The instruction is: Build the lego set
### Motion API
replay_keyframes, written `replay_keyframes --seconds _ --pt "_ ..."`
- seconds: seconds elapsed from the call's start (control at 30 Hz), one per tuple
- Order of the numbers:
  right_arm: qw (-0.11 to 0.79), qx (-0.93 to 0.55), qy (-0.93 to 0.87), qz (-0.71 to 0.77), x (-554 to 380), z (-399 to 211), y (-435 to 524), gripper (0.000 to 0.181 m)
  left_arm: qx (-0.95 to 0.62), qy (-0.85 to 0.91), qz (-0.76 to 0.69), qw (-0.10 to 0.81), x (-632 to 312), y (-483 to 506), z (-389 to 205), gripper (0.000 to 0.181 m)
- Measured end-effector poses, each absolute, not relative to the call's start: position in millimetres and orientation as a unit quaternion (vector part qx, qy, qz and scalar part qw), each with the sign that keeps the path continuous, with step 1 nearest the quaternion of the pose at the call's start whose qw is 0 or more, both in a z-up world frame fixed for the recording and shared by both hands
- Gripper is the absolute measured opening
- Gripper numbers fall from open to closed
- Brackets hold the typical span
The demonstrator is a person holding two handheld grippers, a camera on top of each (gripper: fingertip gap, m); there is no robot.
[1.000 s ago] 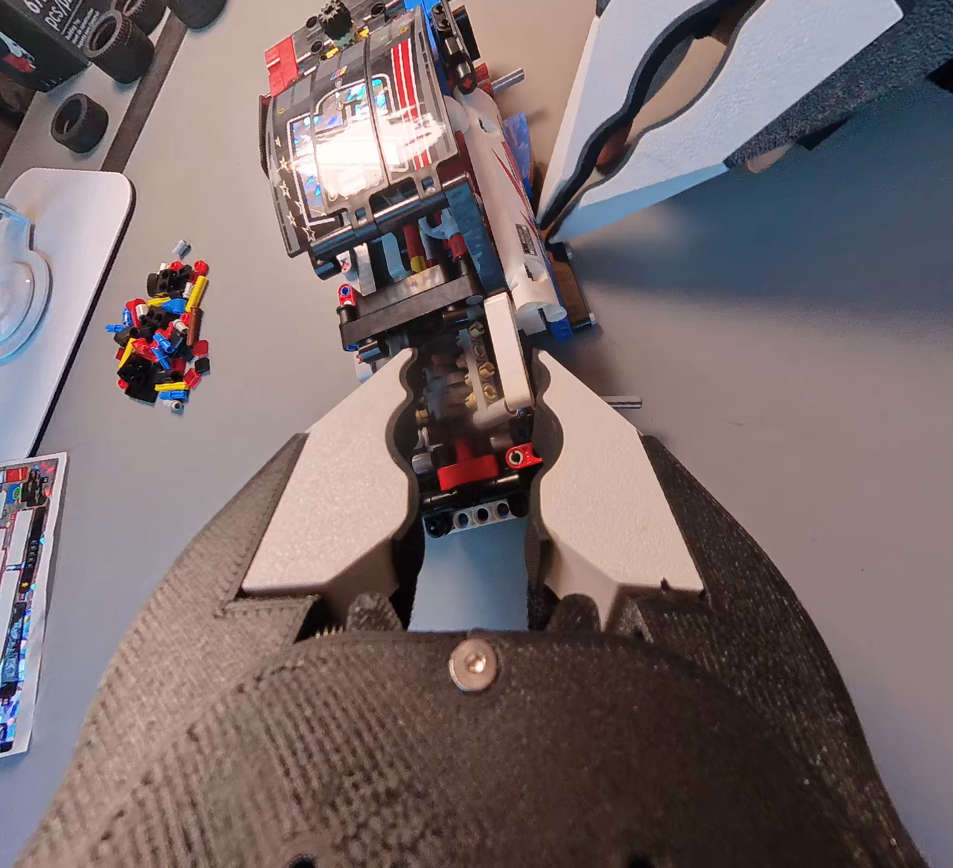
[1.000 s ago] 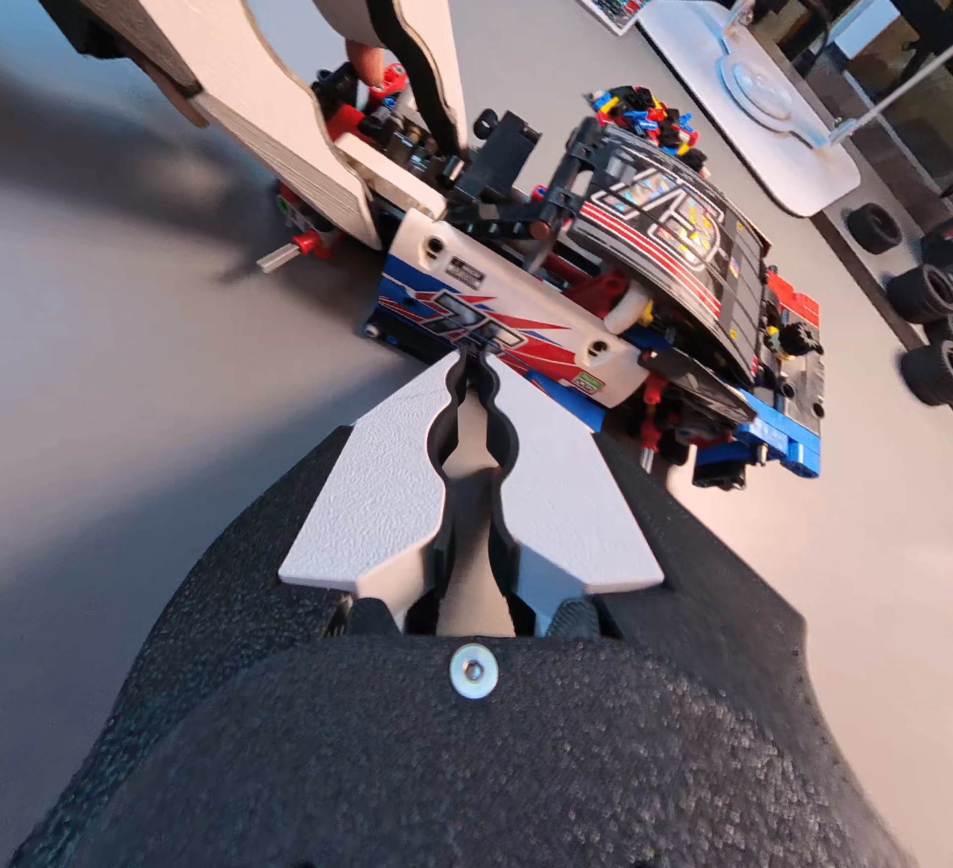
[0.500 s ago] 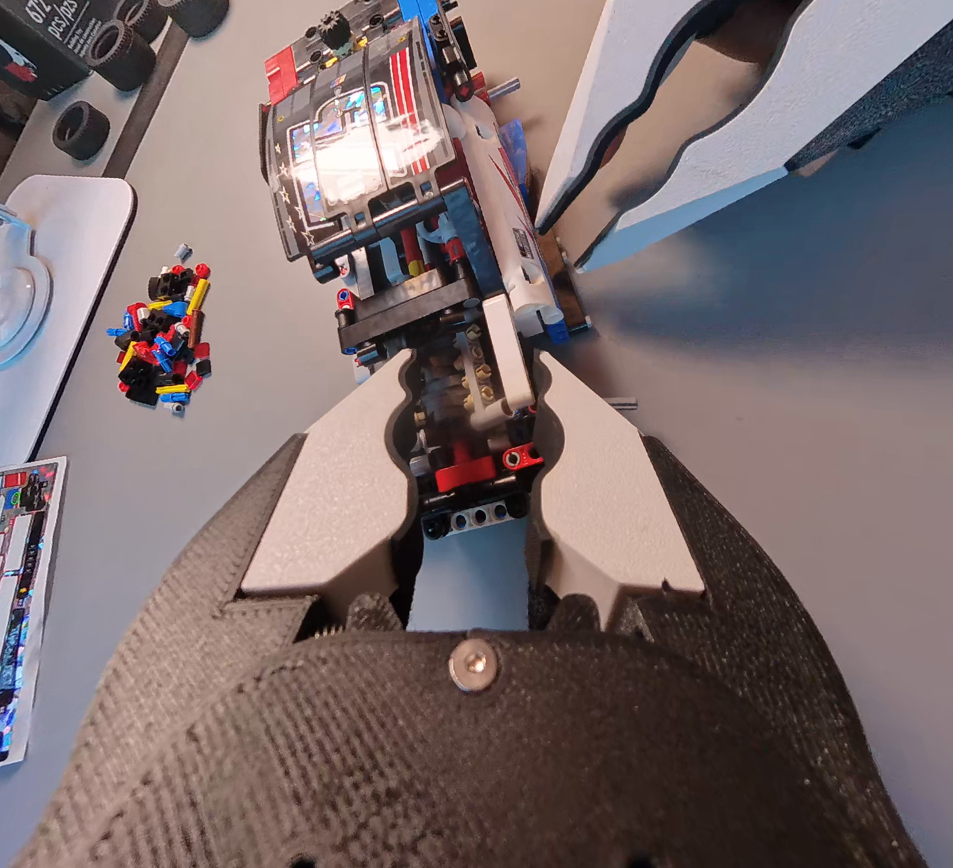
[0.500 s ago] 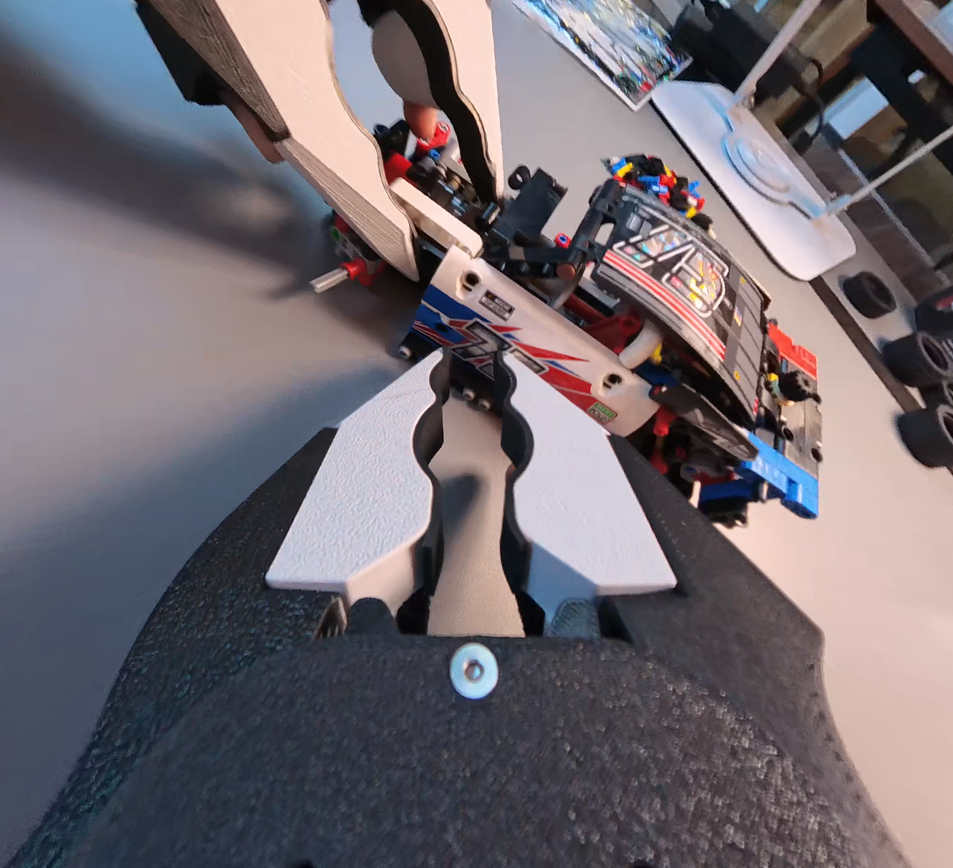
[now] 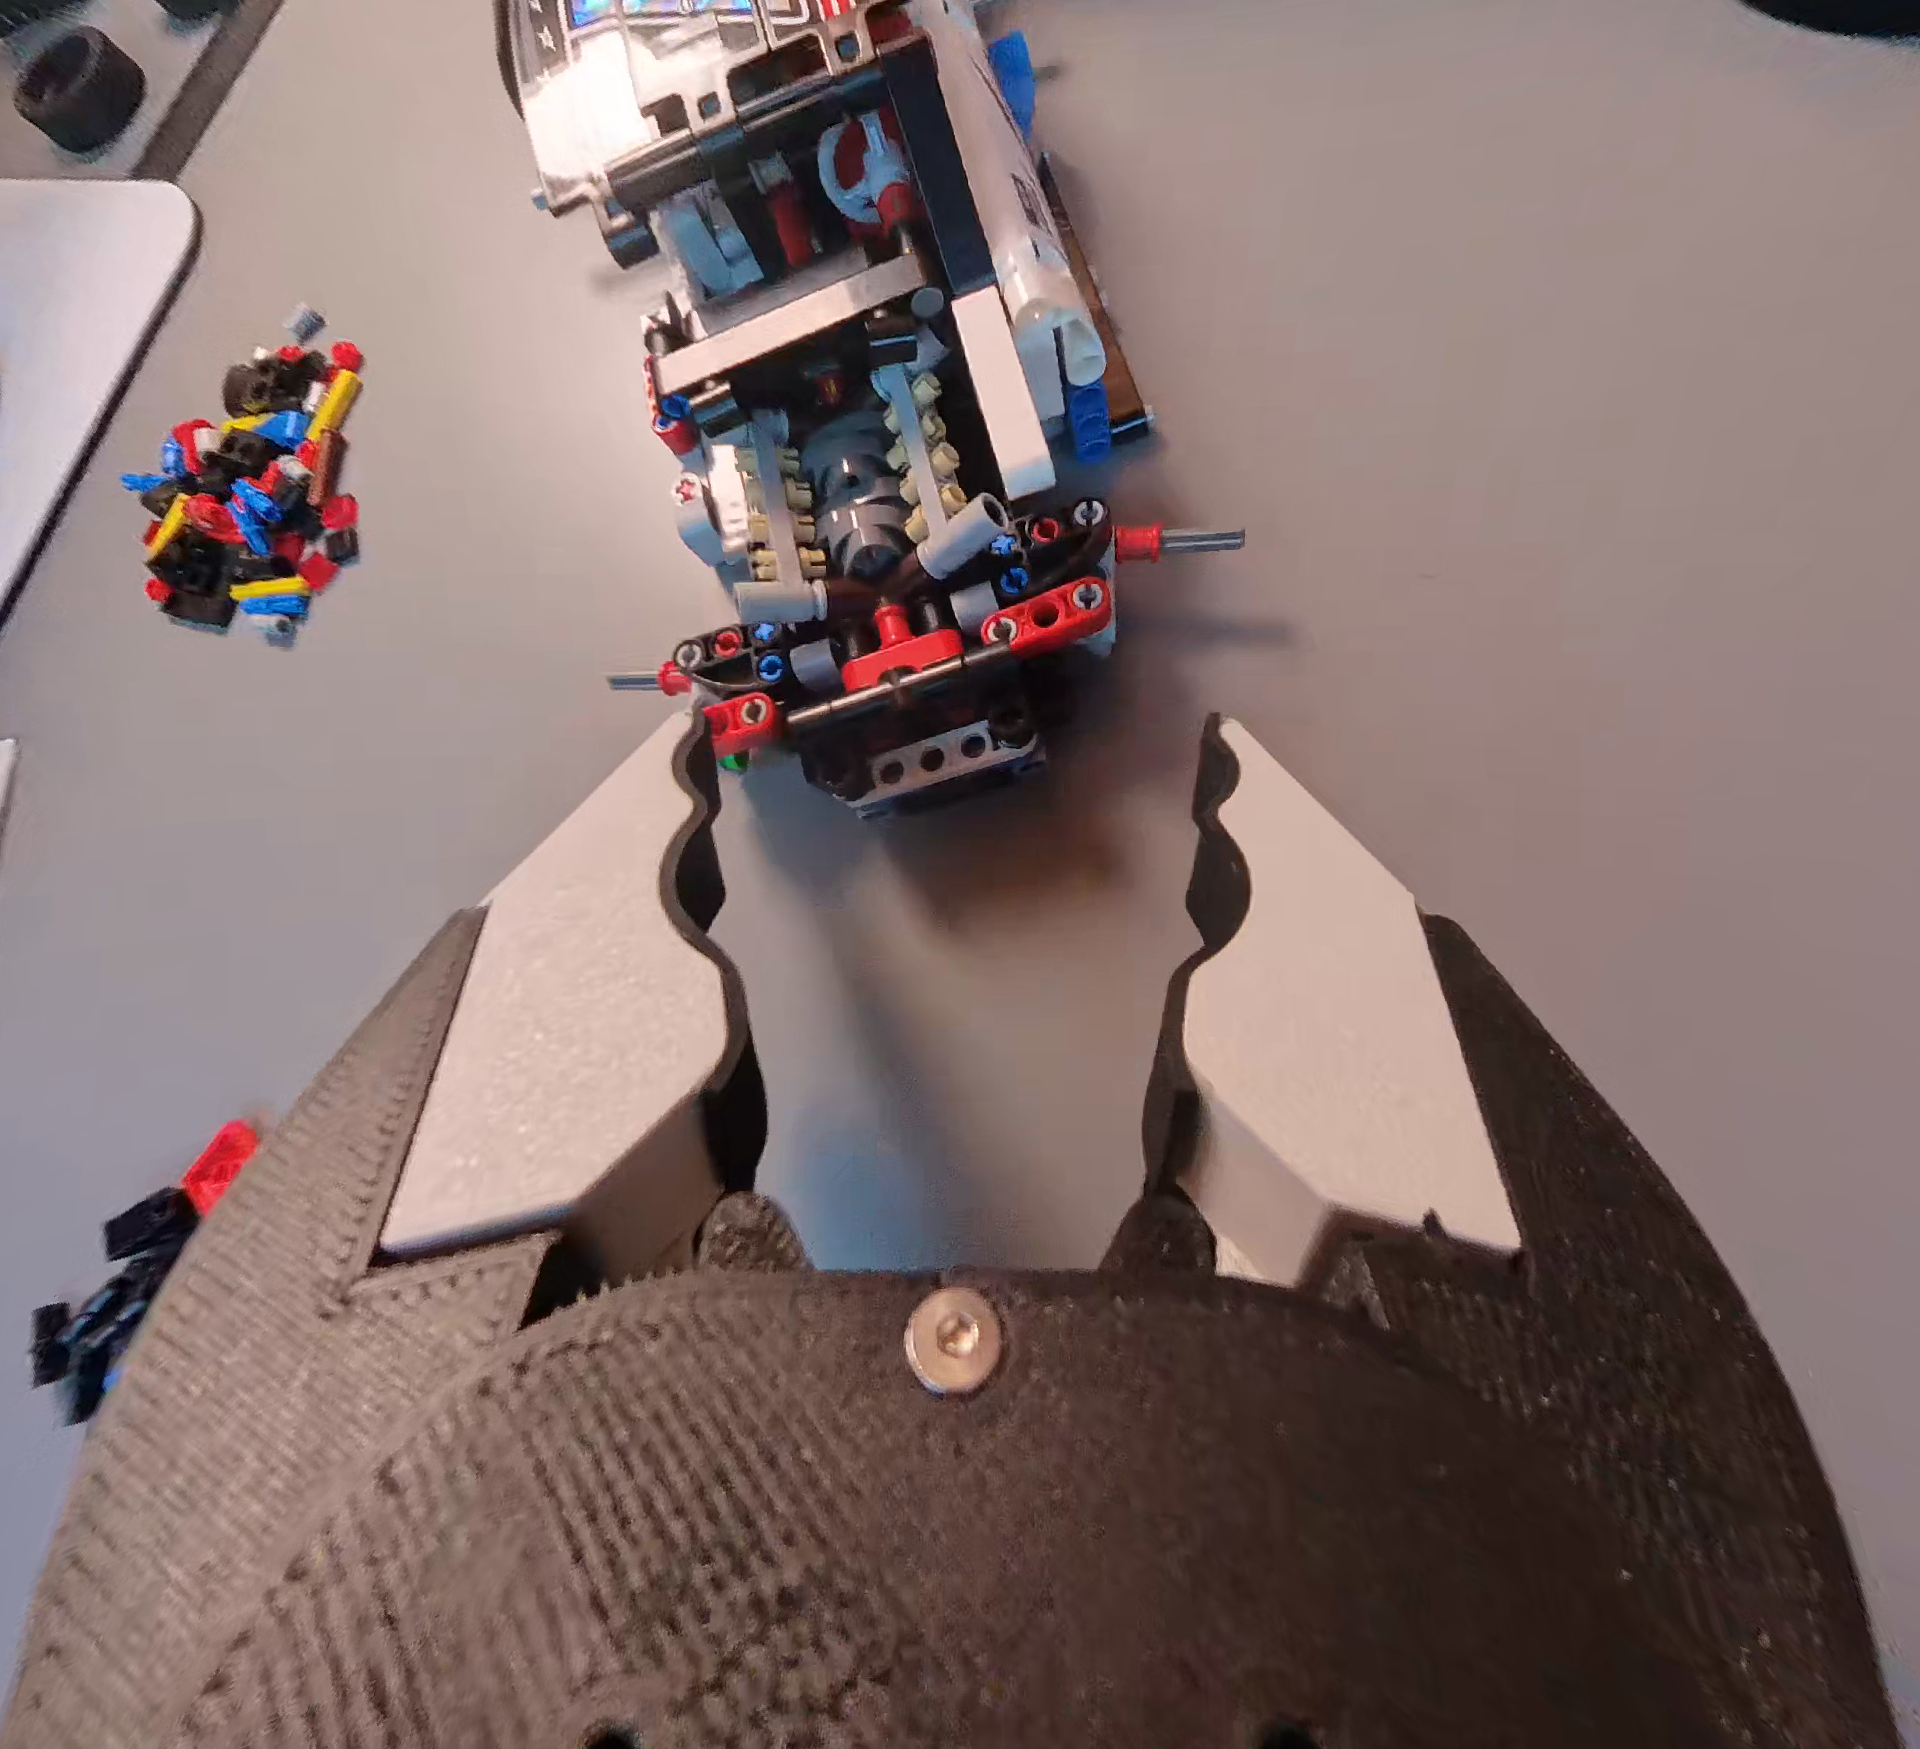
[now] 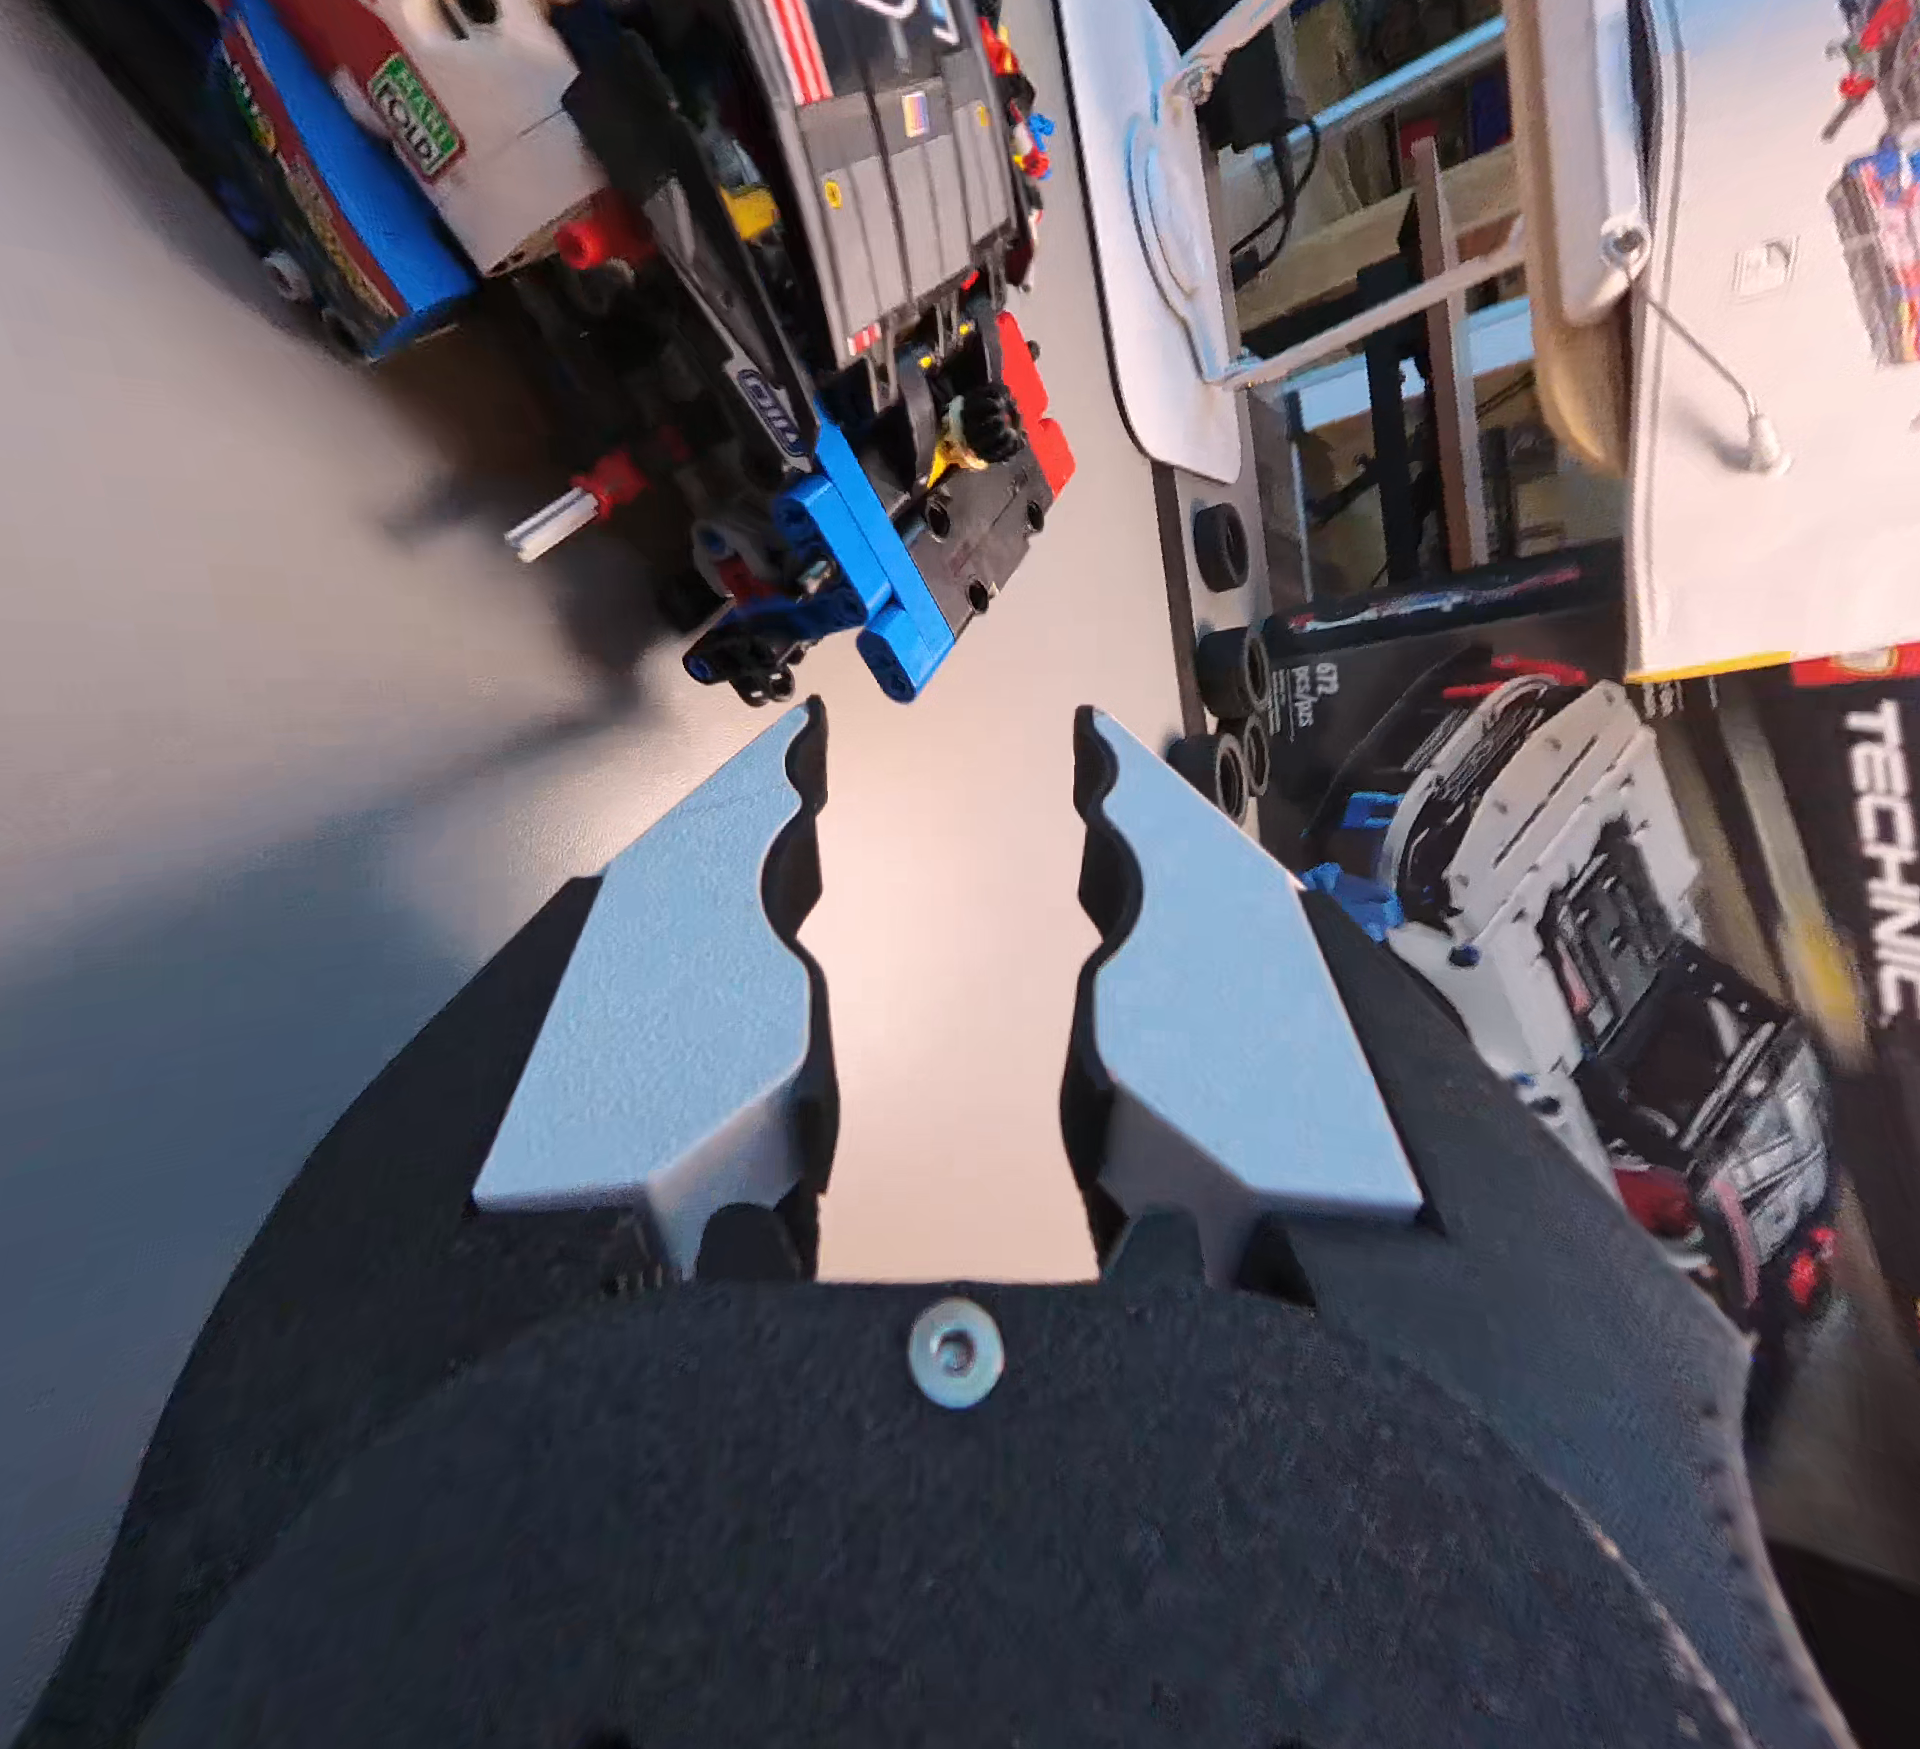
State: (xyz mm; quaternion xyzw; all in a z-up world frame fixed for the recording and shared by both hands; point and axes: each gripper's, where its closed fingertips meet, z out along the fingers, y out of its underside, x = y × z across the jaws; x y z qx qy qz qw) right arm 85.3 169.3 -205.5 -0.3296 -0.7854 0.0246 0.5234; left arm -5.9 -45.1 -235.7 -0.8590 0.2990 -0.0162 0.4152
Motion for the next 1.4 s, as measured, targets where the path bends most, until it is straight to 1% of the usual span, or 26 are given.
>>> replay_keyframes --seconds 0.03,0.17,0.2,0.23,0.33,0.43,0.5,0.57,0.63,0.7,0.73,0.77,0.87,0.93,1.03,1.1,1.27,1.4 --pt "0.528 -0.311 -0.791 0.012 81 -206 167 0.042 -0.856 0.304 -0.003 0.417 -8 -43 -236 0.084" --pt "0.548 -0.232 -0.802 -0.056 71 -206 159 0.028 -0.852 0.305 0.018 0.426 -17 -36 -236 0.071" --pt "0.548 -0.212 -0.806 -0.069 71 -207 157 0.019 -0.850 0.304 0.013 0.430 -19 -36 -235 0.066" --pt "0.547 -0.200 -0.809 -0.079 71 -208 156 0.015 -0.849 0.300 0.006 0.435 -20 -36 -233 0.063" --pt "0.542 -0.195 -0.813 -0.080 74 -204 149 0.013 -0.850 0.292 -0.023 0.438 -20 -38 -232 0.071" --pt "0.518 -0.250 -0.818 -0.022 78 -190 139 0.010 -0.837 0.321 -0.019 0.443 -17 -43 -228 0.082" --pt "0.479 -0.296 -0.826 0.027 82 -180 132 0.008 -0.820 0.343 -0.009 0.458 -13 -44 -221 0.081" --pt "0.417 -0.344 -0.838 0.075 88 -173 126 0.009 -0.805 0.355 0.012 0.475 -11 -41 -215 0.080" --pt "0.356 -0.368 -0.852 0.110 95 -169 117 0.010 -0.780 0.373 0.045 0.500 -10 -35 -209 0.073" --pt "0.310 -0.383 -0.860 0.133 99 -166 110 0.010 -0.761 0.386 0.063 0.517 -5 -30 -207 0.061" --pt "0.294 -0.389 -0.861 0.141 100 -166 108 0.011 -0.753 0.393 0.066 0.523 -2 -29 -206 0.046" --pt "0.288 -0.395 -0.860 0.145 99 -164 107 0.010 -0.744 0.402 0.074 0.528 0 -29 -205 0.039" --pt "0.273 -0.418 -0.853 0.151 103 -162 107 0.011 -0.747 0.392 0.068 0.533 1 -28 -203 0.038" --pt "0.301 -0.425 -0.836 0.171 103 -143 102 0.008 -0.753 0.382 0.064 0.532 1 -29 -202 0.038" --pt "0.367 -0.419 -0.781 0.282 96 -89 63 0.005 -0.759 0.373 0.065 0.529 3 -29 -201 0.038" --pt "0.377 -0.421 -0.753 0.337 88 -75 25 0.000 -0.763 0.368 0.067 0.527 6 -29 -200 0.038" --pt "0.307 -0.499 -0.722 0.369 68 -121 -36 0.000 -0.771 0.358 0.083 0.520 12 -30 -198 0.037" --pt "0.282 -0.537 -0.695 0.385 53 -135 -43 0.000 -0.771 0.357 0.100 0.517 16 -31 -196 0.037"
